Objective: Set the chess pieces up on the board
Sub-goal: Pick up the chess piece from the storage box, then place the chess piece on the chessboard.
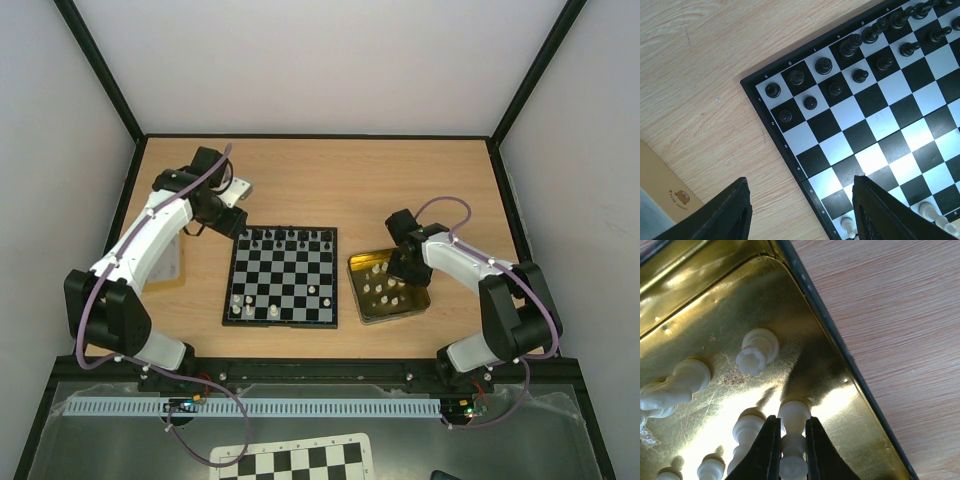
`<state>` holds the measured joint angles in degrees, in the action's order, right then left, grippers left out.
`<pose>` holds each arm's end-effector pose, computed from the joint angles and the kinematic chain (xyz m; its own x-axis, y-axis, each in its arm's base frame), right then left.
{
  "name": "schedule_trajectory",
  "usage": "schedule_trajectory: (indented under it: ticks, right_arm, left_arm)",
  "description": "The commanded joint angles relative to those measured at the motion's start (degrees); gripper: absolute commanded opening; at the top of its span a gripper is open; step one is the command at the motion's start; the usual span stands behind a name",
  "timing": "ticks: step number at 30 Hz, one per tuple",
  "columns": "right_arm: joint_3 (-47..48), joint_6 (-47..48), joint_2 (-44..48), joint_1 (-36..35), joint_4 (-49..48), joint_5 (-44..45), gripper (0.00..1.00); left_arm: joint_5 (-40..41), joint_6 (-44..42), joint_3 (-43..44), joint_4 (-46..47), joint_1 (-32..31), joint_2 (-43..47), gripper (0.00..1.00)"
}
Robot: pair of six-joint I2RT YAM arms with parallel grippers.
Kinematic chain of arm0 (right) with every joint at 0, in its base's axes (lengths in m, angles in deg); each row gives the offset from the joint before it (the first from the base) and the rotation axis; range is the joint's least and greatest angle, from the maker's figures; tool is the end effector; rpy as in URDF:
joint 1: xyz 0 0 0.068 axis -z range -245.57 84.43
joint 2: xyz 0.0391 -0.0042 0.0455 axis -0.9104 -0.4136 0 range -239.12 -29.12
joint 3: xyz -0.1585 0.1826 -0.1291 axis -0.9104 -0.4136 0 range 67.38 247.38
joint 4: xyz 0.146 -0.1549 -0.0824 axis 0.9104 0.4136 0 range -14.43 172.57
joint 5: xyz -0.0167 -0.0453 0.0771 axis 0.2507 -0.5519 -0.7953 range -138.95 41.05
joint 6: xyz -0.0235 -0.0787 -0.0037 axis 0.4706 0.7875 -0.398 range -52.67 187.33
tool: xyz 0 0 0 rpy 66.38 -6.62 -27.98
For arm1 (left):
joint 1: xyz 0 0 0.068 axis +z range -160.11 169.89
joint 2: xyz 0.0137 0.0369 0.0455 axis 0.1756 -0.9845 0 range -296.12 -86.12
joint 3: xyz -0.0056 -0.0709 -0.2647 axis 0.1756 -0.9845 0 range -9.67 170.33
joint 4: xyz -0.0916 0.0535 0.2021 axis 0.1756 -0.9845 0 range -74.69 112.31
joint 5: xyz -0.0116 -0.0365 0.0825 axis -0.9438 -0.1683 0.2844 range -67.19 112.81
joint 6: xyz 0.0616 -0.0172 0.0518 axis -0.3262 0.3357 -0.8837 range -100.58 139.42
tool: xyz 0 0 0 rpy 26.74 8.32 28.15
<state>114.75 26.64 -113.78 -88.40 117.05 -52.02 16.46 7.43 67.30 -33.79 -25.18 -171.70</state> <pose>0.2072 0.0914 0.1560 -0.9444 0.3087 -0.1135 0.2882 0.9429 0.1667 0.2658 -0.0798 0.2747 -0.7910 0.4266 -0.4386 0.4787 0.8779 -0.0093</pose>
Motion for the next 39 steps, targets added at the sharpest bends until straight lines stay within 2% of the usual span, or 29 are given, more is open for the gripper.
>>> schedule_trajectory:
  ticks: [1,10,18,29,39]
  right_arm:
    - [0.16,0.5,-0.16,0.33,1.05,1.17,0.04]
    - [3.34,1.09,1.34,0.33,5.73,2.91,0.02]
    - [11.11,2.66,4.69,-1.31,13.51,3.42,0.02]
    - [23.17,-1.02,2.77,-13.42,20.07,2.34,0.02]
    - [36.57,-4.06,-7.78,-30.55,22.46,1.44,0.02]
  left_arm:
    - [0.48,-0.23,-0.9,-0.78,0.33,1.93,0.57]
    - [0.46,-0.32,-1.61,-0.6,0.42,2.93,0.56]
    - [-0.06,-0.15,-1.98,-0.25,0.45,3.69,0.56]
    - [-0.62,0.45,-2.68,0.3,0.58,4.95,0.56]
    - [-0.77,0.26,-3.04,0.47,4.61,5.6,0.57]
